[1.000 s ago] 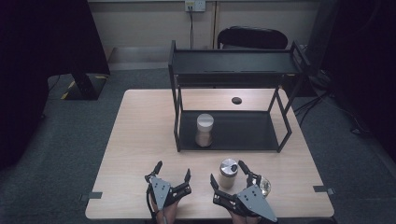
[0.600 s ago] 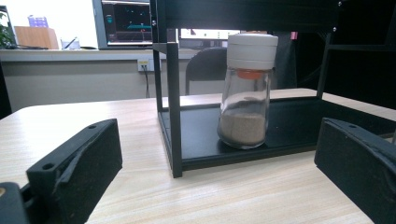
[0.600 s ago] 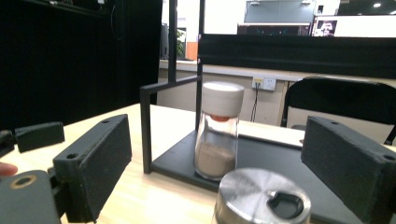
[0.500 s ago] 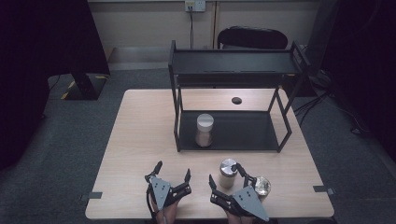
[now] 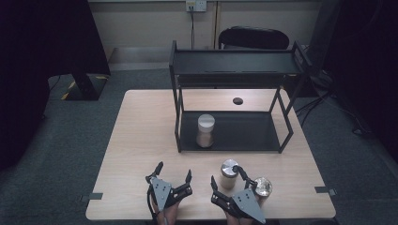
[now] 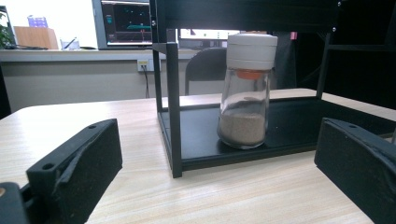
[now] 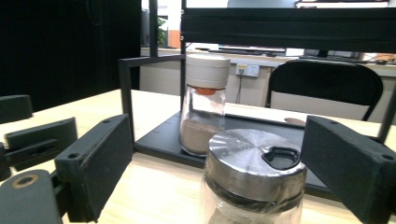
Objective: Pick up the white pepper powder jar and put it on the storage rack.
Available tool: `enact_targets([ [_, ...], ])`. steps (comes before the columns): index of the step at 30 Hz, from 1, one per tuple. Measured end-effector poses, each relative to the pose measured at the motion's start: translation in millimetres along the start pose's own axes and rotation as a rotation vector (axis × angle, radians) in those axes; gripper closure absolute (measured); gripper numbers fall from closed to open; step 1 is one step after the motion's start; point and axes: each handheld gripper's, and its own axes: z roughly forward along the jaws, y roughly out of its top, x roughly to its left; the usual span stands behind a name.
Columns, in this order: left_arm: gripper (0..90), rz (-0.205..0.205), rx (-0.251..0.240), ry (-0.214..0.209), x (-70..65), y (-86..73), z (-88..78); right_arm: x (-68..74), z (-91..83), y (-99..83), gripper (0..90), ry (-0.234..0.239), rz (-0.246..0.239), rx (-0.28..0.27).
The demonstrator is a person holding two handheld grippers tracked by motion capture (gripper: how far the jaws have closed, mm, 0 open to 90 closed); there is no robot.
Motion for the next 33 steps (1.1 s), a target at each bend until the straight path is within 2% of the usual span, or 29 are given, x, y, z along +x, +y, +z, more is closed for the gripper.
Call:
enact_targets([
  [7,0.3,0.000,0.000,-0.002,0.2,0.0,-0.1,14.7,4.1,-2.4,8.3,-0.054,-0.036,0.003],
  [13,0.3,0.000,0.000,-0.003,0.3,0.0,-0.3,21.0,4.7,-2.8,8.3,-0.102,-0.043,0.011],
  [33,0.3,0.000,0.000,-0.004,0.4,-0.1,-0.6,31.7,9.5,-0.1,8.5,-0.162,-0.067,0.048],
])
